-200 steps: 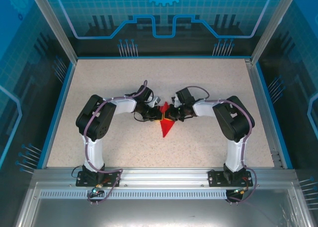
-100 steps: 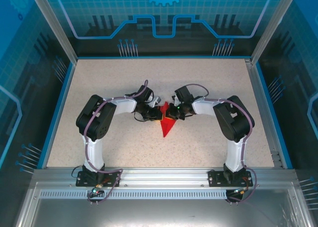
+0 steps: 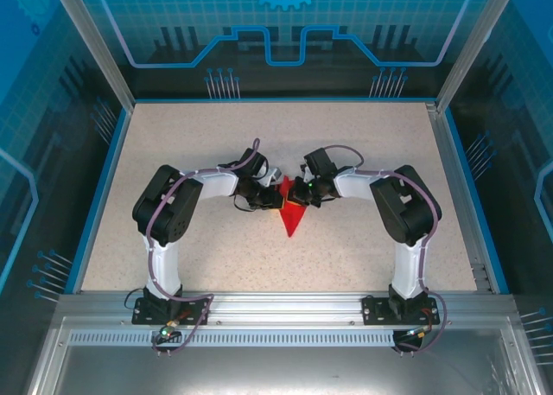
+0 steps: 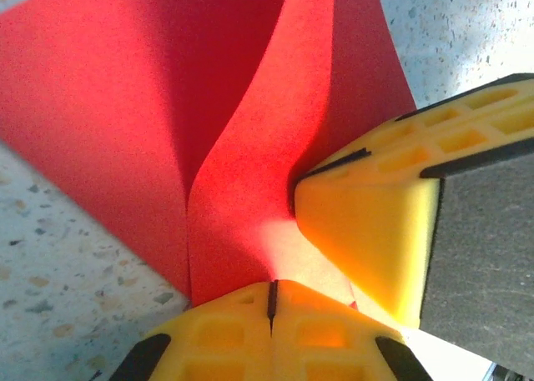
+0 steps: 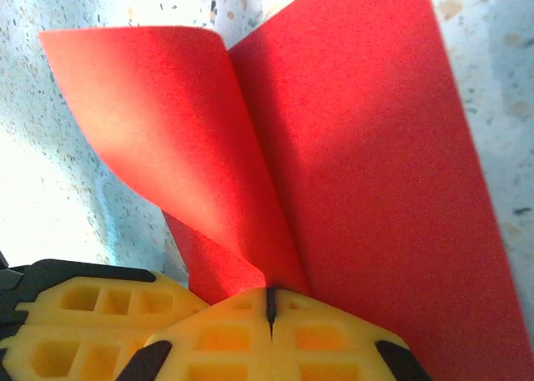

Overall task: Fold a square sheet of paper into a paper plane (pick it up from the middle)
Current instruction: Fourth fold the wing at the center of the table.

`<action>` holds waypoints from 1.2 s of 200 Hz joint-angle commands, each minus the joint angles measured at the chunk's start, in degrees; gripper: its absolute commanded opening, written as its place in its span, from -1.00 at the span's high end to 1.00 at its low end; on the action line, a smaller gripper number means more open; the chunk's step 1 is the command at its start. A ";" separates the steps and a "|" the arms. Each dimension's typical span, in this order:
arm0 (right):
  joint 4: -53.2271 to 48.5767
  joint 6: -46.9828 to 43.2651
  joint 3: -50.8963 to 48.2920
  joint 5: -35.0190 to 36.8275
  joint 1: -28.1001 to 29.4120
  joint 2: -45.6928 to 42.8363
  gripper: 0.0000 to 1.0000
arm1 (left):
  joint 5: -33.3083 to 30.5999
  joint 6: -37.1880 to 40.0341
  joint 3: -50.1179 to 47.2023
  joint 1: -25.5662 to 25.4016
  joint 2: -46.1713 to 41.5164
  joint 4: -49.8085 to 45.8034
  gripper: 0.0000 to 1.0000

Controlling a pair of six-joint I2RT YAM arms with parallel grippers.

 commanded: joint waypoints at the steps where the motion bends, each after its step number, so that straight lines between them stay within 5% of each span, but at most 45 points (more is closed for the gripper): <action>1: 2.19 2.04 2.09 5.04 -2.23 2.91 1.00 | -9.46 2.47 -3.91 -0.40 4.72 -7.10 1.00; 91: -0.54 0.88 6.81 5.37 -2.24 5.58 1.00 | -9.08 2.70 -4.48 -0.34 4.53 -6.85 1.00; 175: 1.37 2.17 -7.22 6.74 -1.18 -3.61 1.00 | -7.35 5.02 -2.91 -0.65 3.42 -7.75 1.00; 240: 4.56 3.71 -7.98 4.99 -1.09 -7.18 1.00 | -11.65 9.01 -0.30 -2.50 4.79 -11.99 1.00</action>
